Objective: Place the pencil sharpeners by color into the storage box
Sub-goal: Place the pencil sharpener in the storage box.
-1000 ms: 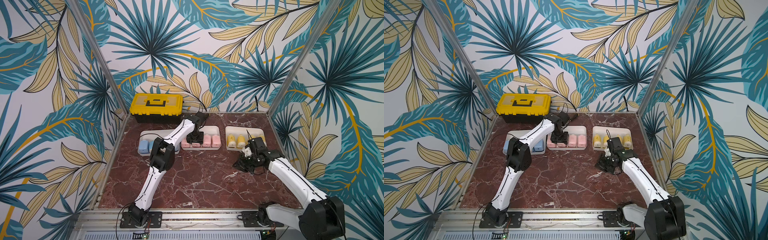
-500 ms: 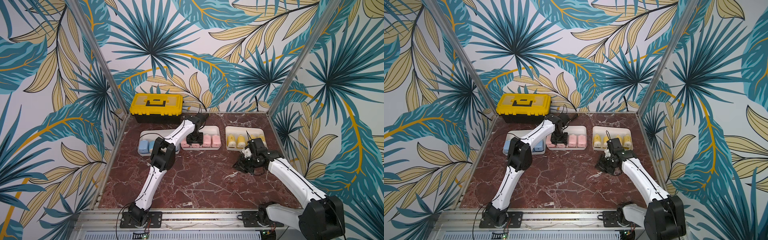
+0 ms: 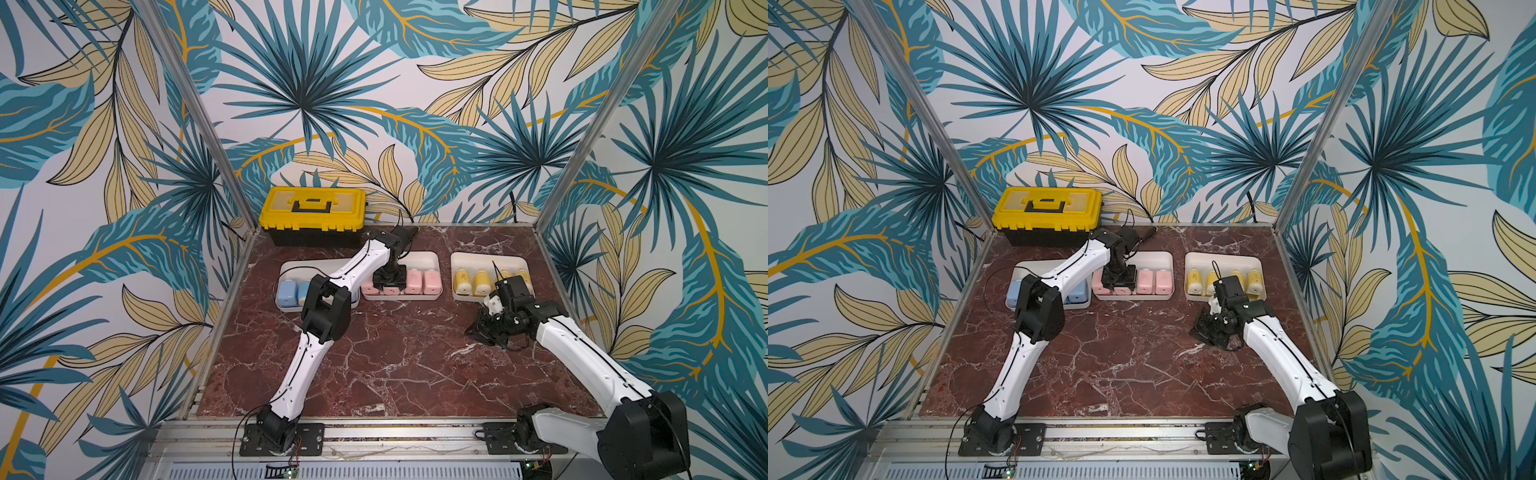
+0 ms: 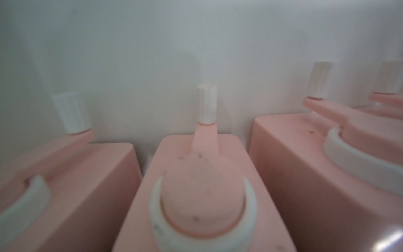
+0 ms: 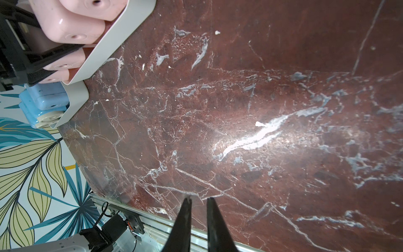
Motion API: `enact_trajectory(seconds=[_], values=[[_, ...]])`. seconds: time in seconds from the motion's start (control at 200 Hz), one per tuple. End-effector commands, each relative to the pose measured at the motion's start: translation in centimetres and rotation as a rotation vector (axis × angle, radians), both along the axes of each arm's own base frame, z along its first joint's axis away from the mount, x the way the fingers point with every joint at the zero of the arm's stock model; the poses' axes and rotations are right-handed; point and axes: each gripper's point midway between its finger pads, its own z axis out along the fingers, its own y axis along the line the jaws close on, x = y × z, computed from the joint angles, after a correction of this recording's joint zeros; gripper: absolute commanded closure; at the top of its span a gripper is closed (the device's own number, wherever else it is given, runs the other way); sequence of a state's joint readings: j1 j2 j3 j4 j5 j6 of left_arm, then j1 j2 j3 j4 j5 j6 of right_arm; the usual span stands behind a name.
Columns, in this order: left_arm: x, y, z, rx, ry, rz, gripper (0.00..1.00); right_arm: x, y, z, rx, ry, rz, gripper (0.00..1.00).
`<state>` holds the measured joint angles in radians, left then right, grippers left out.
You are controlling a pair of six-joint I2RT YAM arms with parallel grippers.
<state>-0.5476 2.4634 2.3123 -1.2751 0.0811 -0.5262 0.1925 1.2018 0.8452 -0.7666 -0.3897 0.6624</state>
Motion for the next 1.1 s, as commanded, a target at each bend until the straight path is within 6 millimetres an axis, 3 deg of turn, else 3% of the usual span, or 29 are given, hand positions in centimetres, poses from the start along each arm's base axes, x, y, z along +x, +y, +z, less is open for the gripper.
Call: enact_trajectory(seconds=[0.0, 0.33, 1.086, 1.096], values=[[0.1, 0.6, -0.2, 0.023, 0.004, 0.008, 0.36, -0.5, 0.1, -0.8, 0.001, 0.026, 0.002, 0.82], [0.0, 0.6, -0.4, 0.022, 0.009, 0.016, 0.31, -0.7, 0.0, -0.8, 0.000, 0.026, 0.003, 0.82], [1.1, 0.3, 4.6, -0.022, -0.100, 0.027, 0.31, -0.6, 0.0, 0.0, 0.007, -0.005, -0.002, 0.82], [1.1, 0.3, 5.8, -0.034, -0.122, 0.029, 0.31, -0.6, 0.0, 0.1, 0.007, -0.005, -0.003, 0.82]])
